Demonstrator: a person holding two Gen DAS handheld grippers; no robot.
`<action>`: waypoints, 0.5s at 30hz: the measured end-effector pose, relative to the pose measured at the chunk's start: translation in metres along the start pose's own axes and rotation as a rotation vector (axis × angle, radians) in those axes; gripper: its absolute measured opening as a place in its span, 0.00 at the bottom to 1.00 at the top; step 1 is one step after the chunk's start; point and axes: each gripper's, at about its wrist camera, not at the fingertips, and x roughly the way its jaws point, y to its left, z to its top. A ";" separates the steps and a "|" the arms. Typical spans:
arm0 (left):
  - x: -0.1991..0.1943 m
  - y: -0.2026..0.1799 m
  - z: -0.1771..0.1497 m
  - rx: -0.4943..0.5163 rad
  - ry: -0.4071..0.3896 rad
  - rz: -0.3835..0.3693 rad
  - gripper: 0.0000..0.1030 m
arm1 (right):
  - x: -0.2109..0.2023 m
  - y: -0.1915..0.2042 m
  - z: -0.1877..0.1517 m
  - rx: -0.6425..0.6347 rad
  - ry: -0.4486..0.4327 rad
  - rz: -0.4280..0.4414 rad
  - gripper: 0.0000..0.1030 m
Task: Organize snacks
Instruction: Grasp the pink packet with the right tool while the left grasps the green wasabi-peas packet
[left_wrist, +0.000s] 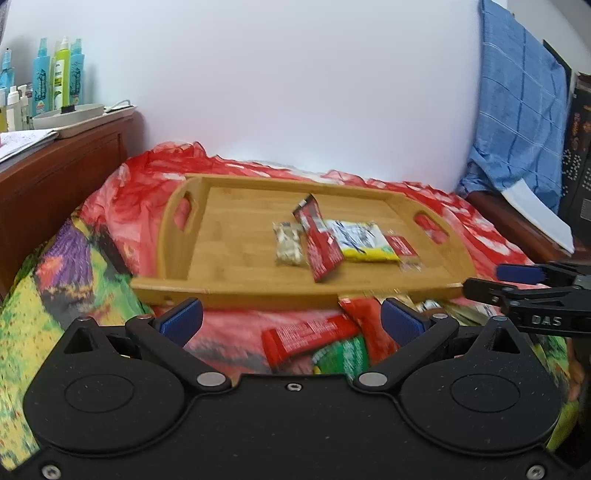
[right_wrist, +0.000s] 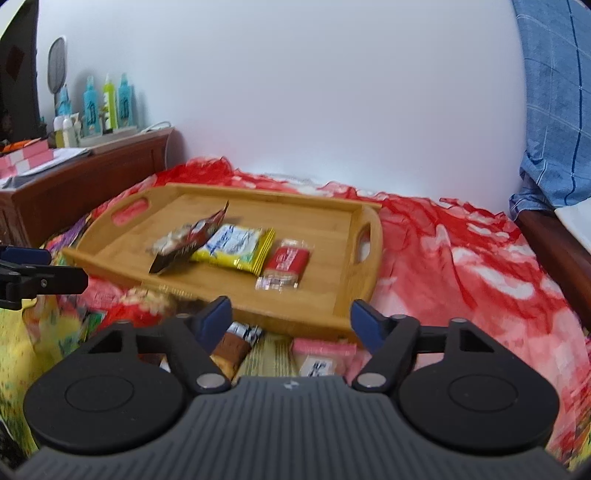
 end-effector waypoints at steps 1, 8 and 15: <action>-0.002 -0.002 -0.002 0.003 0.006 -0.008 0.99 | 0.000 0.001 -0.003 0.004 0.004 0.005 0.72; -0.001 -0.012 -0.008 -0.016 0.077 -0.036 0.48 | 0.001 0.005 -0.018 0.034 0.046 -0.097 0.47; 0.004 -0.027 -0.014 0.074 0.108 -0.010 0.38 | -0.011 0.002 -0.016 0.061 0.038 -0.161 0.46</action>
